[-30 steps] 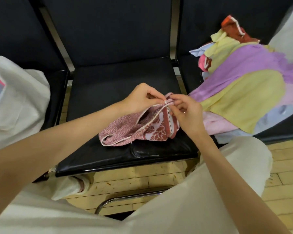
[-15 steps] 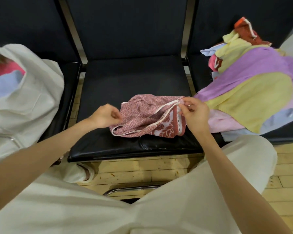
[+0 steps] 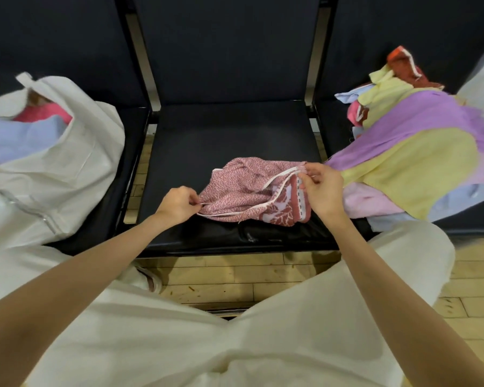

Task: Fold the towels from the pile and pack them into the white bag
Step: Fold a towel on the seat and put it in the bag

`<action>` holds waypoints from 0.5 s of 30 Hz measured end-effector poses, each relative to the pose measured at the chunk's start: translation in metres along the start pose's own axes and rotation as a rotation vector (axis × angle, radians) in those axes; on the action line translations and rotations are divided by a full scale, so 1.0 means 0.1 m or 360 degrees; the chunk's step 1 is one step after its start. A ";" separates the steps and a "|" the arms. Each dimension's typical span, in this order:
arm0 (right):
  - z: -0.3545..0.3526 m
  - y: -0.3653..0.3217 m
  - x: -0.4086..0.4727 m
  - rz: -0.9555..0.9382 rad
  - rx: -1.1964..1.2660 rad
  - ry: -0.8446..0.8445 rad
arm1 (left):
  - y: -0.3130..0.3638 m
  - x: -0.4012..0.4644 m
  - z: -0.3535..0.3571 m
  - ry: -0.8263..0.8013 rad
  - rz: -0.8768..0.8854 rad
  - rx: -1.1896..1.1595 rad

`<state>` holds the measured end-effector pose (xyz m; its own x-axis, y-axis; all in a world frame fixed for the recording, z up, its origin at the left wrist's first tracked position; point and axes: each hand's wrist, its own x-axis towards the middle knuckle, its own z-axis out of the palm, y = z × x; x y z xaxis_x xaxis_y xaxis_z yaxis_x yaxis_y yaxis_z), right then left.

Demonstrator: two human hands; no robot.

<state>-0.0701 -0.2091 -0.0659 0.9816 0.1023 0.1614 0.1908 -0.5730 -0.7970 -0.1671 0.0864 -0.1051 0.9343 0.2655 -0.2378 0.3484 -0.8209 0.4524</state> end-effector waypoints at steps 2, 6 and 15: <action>-0.01 0.03 0.01 -0.0062 -0.0130 -0.0047 | 0.09 0.00 0.01 0.0019 -0.0027 0.0003; -0.14 -0.07 0.10 -0.0110 -0.0255 -0.0040 | 0.29 0.10 -0.38 0.0308 -0.0179 -0.0203; -0.61 -1.04 0.50 -0.0286 0.0224 0.0475 | 0.83 0.04 -2.15 0.1550 0.0017 -0.0759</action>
<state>-0.0417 -0.1941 0.0611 0.8899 -0.0627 0.4518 0.3795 -0.4479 -0.8096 -0.1180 0.1276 0.1163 0.5224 0.7195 0.4576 0.1368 -0.6004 0.7879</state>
